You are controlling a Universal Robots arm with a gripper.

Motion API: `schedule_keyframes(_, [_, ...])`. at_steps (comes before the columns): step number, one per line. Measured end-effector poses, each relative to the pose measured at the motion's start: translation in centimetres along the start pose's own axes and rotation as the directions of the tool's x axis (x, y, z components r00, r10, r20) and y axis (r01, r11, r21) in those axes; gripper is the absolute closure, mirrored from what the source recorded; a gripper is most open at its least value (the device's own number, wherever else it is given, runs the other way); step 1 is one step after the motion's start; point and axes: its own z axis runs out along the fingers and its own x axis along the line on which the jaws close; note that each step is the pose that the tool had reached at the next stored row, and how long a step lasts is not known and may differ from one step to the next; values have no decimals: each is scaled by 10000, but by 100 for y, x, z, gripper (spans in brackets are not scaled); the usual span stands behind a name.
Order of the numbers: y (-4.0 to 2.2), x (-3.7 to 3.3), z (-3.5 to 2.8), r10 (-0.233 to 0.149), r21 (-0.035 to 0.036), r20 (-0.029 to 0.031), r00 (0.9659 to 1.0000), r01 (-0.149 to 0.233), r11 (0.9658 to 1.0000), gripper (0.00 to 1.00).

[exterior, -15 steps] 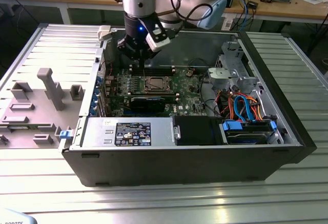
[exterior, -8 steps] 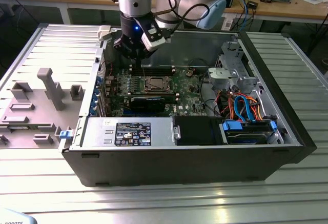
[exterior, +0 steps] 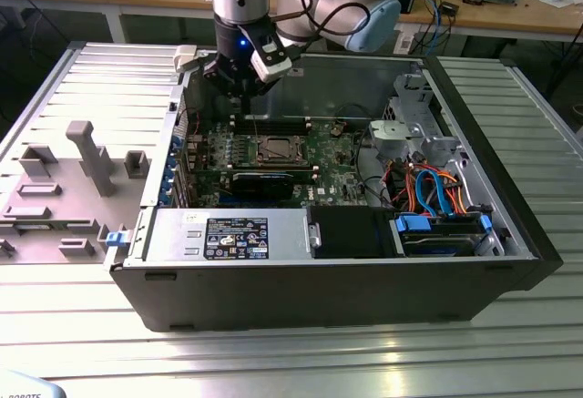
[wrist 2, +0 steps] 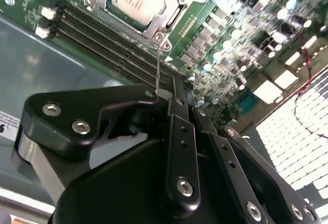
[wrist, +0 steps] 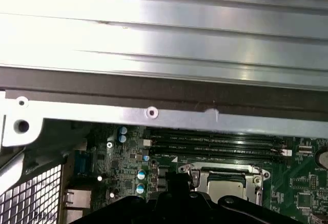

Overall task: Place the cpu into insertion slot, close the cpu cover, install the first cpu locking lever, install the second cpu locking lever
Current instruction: 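Install the first cpu locking lever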

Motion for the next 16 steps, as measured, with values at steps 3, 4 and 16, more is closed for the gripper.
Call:
schedule_keyframes(3, [1,0,0,-1,7,0,10000,1,10000,89])
schedule_keyframes(4, [1,0,0,0,7,0,10000,0,10000,89])
schedule_keyframes(16, [-12,-171,3,0,7,-1,10000,0,10000,89])
